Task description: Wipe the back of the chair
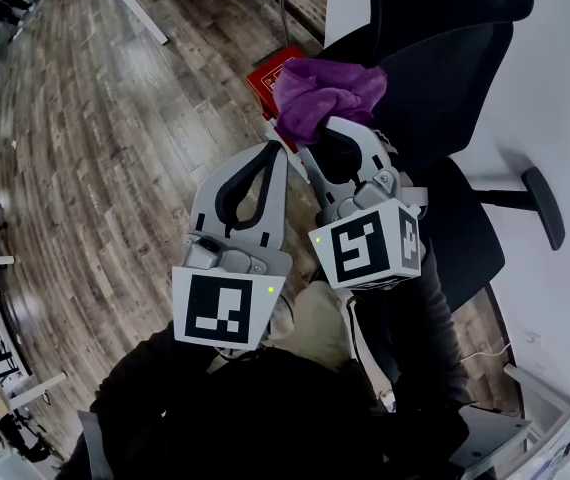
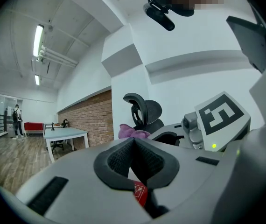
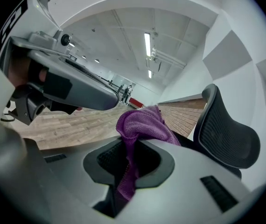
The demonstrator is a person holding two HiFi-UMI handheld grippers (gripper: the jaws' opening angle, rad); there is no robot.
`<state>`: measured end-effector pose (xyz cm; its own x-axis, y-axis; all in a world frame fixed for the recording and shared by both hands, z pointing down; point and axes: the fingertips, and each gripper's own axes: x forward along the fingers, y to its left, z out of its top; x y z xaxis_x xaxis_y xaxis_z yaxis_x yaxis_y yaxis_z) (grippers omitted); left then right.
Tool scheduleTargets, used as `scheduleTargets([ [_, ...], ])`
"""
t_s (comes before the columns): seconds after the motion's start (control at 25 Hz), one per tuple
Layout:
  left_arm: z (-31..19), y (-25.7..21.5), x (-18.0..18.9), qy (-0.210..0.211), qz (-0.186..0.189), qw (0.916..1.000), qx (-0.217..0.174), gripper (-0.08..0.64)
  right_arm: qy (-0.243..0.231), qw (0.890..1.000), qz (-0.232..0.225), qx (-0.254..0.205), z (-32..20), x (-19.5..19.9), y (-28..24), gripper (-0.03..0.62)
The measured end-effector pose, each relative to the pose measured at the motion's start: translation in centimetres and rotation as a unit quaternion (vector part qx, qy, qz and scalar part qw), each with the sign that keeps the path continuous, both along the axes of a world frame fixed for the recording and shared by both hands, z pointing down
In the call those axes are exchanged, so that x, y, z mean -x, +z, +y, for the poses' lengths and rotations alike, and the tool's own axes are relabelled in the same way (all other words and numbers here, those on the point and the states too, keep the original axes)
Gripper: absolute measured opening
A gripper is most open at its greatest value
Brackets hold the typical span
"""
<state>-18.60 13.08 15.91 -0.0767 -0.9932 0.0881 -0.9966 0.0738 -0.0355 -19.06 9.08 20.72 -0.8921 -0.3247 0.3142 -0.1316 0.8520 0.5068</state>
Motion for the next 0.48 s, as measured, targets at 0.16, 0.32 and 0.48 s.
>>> scheduleTargets([
  [0.16, 0.00, -0.07, -0.01, 0.002, -0.003, 1.0000, 0.001, 0.009, -0.004, 1.000, 0.003, 0.007, 0.28, -0.08, 0.46, 0.046],
  [0.32, -0.06, -0.06, -0.04, 0.004, -0.004, 1.0000, 0.003, 0.009, -0.004, 1.000, 0.002, 0.018, 0.35, -0.10, 0.68, 0.046],
  [0.48, -0.52, 0.15, -0.46, 0.001, -0.005, 1.0000, -0.001, 0.009, -0.003, 0.998, -0.018, 0.064, 0.04, -0.30, 0.70, 0.046],
])
